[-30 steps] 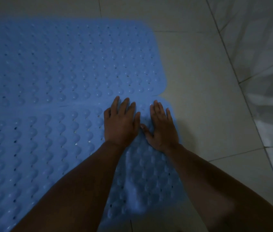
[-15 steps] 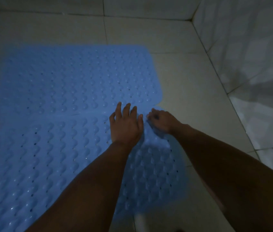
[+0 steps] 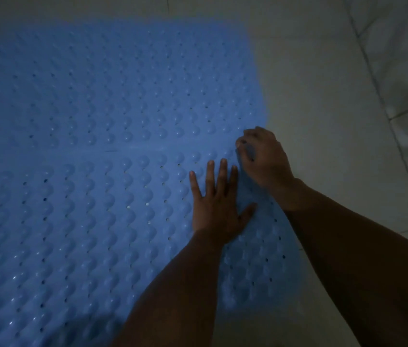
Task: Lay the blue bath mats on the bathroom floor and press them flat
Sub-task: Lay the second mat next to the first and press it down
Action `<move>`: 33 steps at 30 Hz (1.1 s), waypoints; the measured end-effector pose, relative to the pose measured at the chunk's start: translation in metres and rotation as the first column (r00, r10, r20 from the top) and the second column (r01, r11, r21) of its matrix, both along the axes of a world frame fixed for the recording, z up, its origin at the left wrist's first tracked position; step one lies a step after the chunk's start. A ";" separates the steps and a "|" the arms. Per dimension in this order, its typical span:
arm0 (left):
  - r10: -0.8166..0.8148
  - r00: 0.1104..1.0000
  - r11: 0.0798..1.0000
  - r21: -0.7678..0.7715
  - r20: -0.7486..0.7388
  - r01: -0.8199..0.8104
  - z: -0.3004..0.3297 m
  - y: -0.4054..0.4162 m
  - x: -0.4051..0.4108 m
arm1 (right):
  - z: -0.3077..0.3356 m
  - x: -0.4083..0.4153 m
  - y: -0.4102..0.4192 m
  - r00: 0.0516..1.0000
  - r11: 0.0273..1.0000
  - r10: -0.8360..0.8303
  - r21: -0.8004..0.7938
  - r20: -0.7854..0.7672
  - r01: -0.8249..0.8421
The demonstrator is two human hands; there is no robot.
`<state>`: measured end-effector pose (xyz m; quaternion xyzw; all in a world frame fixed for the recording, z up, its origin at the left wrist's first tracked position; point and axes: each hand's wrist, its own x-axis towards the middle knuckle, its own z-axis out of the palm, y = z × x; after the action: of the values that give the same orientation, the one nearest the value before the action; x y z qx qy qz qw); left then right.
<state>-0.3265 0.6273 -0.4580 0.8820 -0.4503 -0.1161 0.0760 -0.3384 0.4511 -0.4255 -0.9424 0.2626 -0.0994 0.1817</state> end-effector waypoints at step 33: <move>0.181 0.980 0.959 -0.209 -0.078 -0.194 0.035 0.119 0.117 | -0.022 0.006 0.176 0.911 0.979 0.045 -0.164 -0.410 -0.123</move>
<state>-0.2100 0.7462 -0.4230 0.9036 -0.3722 -0.0843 0.1948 -0.3319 0.6269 -0.4475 -0.9658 0.2431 0.0815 0.0387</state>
